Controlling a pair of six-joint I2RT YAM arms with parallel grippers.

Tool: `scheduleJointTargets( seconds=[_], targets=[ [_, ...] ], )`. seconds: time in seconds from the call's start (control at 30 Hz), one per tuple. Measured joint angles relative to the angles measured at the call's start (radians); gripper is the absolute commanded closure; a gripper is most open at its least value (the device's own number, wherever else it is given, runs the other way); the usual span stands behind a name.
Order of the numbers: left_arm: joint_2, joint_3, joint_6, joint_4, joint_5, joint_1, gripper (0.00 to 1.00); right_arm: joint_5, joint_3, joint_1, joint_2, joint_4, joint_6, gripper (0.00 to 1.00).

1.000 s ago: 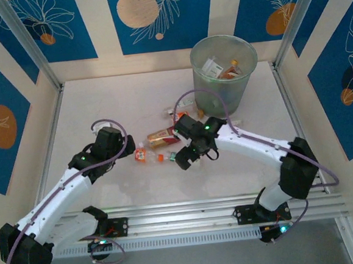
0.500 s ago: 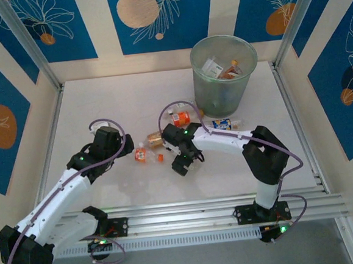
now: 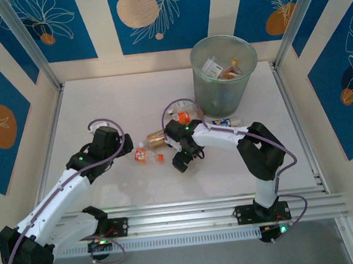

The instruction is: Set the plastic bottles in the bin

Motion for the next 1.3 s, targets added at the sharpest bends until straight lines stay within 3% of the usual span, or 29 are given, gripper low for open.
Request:
scheduleJointTargets(
  seconds=[0.1, 0.33, 0.47, 0.73, 0.87, 0.97, 1.13, 1.3],
  targets=[
    [0.0, 0.0, 0.0, 0.0, 0.0, 0.002, 0.01, -0.016, 0.0, -0.002, 0.016, 0.004, 0.008, 0.26],
    [-0.002, 0.0, 0.0, 0.0, 0.0, 0.003, 0.0, -0.024, 0.0, -0.002, 0.028, 0.002, 0.038, 0.39],
    [-0.013, 0.0, 0.0, 0.0, 0.0, 0.004, 0.0, -0.018, -0.005, -0.002, 0.006, -0.014, 0.064, 0.58],
    [-0.018, 0.0, 0.001, 0.0, 0.0, 0.005, 0.0, 0.051, -0.002, 0.02, -0.236, -0.106, 0.111, 0.62],
    [-0.018, 0.0, 0.004, 0.001, 0.0, 0.005, 0.01, 0.119, 0.079, 0.03, -0.35, -0.146, 0.114, 0.7],
    [-0.017, 0.0, 0.004, 0.003, 0.001, 0.005, 0.01, 0.2, 0.158, 0.015, -0.424, -0.132, 0.111, 0.69],
    [-0.01, 0.0, 0.009, 0.011, 0.01, 0.006, 0.01, 0.335, 0.277, -0.082, -0.468, -0.038, 0.095, 0.69],
    [-0.006, 0.0, 0.011, 0.012, 0.026, 0.006, 0.01, 0.377, 0.379, -0.231, -0.441, 0.056, 0.098, 0.69]
  ],
)
